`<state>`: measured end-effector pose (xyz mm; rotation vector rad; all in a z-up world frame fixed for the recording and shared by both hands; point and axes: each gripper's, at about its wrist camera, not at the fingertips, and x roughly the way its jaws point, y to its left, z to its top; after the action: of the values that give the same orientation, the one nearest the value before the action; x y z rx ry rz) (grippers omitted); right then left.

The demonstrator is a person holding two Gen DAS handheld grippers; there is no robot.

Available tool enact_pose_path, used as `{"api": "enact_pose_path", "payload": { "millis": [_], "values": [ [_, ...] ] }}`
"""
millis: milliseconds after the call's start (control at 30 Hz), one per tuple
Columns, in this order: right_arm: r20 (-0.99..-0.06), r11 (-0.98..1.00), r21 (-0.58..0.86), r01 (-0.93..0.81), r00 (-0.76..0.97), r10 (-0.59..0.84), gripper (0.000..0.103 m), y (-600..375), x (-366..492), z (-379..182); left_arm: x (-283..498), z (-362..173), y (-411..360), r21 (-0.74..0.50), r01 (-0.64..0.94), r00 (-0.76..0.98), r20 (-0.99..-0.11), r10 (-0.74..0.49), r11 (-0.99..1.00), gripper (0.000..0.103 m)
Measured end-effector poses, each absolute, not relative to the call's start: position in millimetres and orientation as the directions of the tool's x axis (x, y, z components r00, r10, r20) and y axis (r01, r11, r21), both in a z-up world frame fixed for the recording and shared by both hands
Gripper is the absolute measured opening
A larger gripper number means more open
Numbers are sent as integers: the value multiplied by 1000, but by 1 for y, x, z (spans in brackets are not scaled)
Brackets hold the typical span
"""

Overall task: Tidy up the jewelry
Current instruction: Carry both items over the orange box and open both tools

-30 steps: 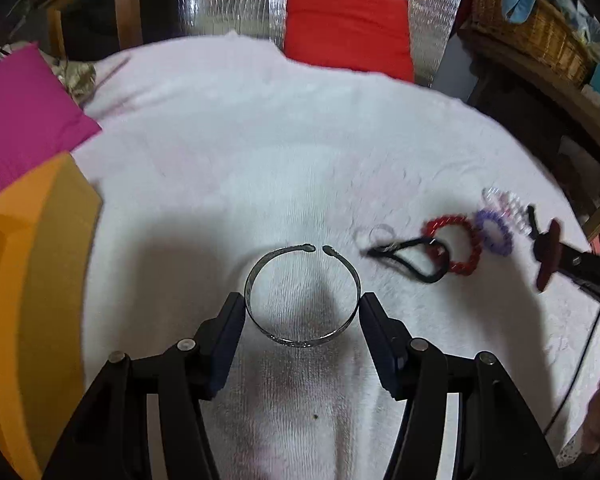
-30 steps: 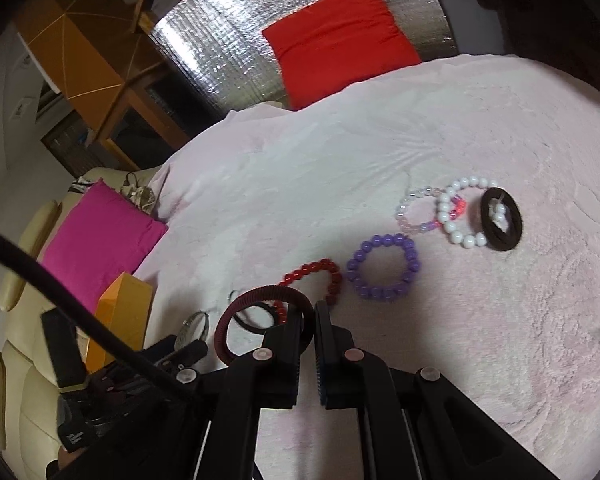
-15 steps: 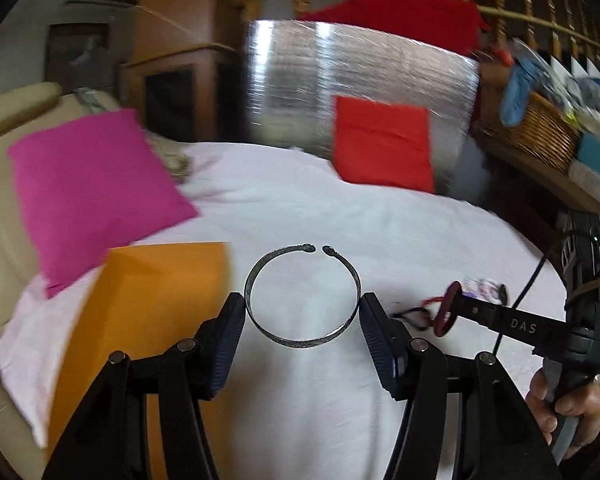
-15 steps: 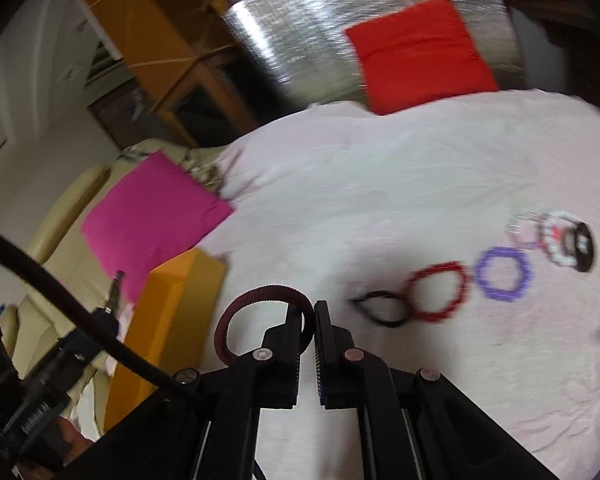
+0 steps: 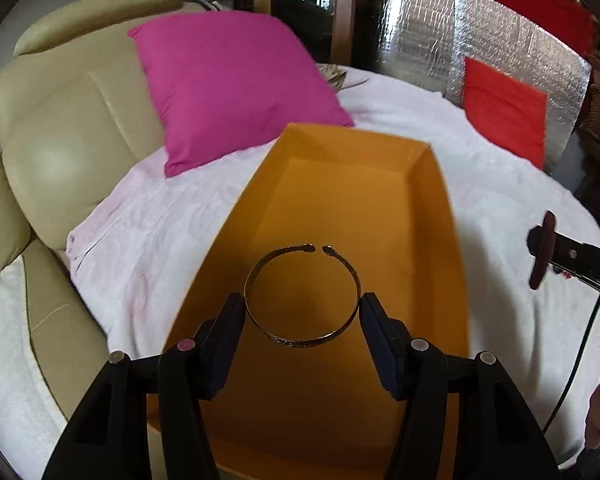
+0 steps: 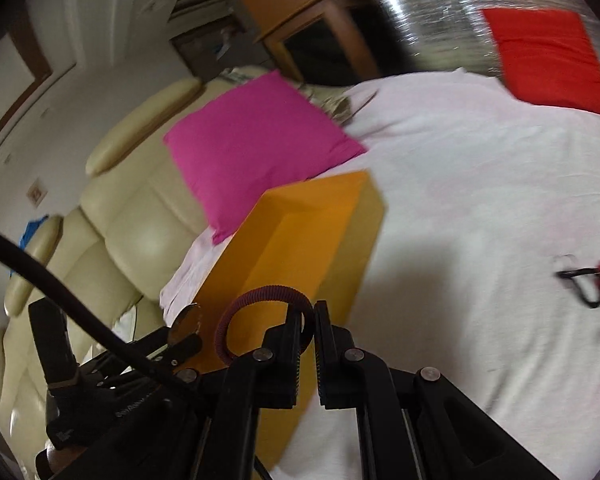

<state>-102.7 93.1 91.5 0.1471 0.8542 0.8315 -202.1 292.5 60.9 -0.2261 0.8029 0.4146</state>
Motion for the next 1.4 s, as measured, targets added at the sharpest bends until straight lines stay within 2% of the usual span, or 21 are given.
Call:
{"api": "enact_pose_path", "payload": {
  "millis": [300, 333, 367, 433, 467, 667, 900, 1133, 1233, 1333, 1400],
  "values": [
    [-648, 683, 444, -580, 318, 692, 9, 144, -94, 62, -212, 53, 289, 1, -441, 574, -769, 283, 898, 62],
    [-654, 688, 448, -571, 316, 688, 19, 144, -92, 60, -213, 54, 288, 8, -437, 572, -770, 284, 900, 64],
    [-659, 691, 462, -556, 307, 687, 37, 146, -89, 58, -214, 55, 289, 10, -433, 574, -768, 284, 901, 66],
    [-628, 658, 517, -547, 280, 726, 50, 145, -88, 55, -216, 59, 289, 12, -431, 581, -762, 288, 902, 66],
    [-619, 654, 524, -546, 284, 732, 52, 145, -88, 56, -217, 61, 288, 9, -426, 585, -760, 283, 905, 67],
    [-581, 676, 535, -506, 361, 730, 52, 123, -77, 65, -211, 66, 266, -35, -344, 619, -760, 199, 938, 68],
    [-591, 745, 535, -397, 455, 666, 51, 61, -56, 72, -168, 57, 234, -67, -266, 598, -794, 111, 962, 69],
    [-587, 794, 521, -313, 543, 600, 51, -11, -47, 90, -98, 43, 213, 56, -199, 528, -835, 155, 978, 69],
    [-587, 822, 499, -275, 592, 553, 51, -48, -45, 100, -78, 38, 198, 99, -106, 526, -839, 140, 989, 69],
    [-587, 852, 481, -208, 645, 489, 51, -90, -42, 107, -66, 29, 181, 132, 2, 506, -855, 113, 991, 37],
    [-582, 863, 483, -151, 681, 445, 51, -125, -42, 111, -63, 24, 173, 205, 27, 510, -844, 162, 978, 37]
  ]
}}
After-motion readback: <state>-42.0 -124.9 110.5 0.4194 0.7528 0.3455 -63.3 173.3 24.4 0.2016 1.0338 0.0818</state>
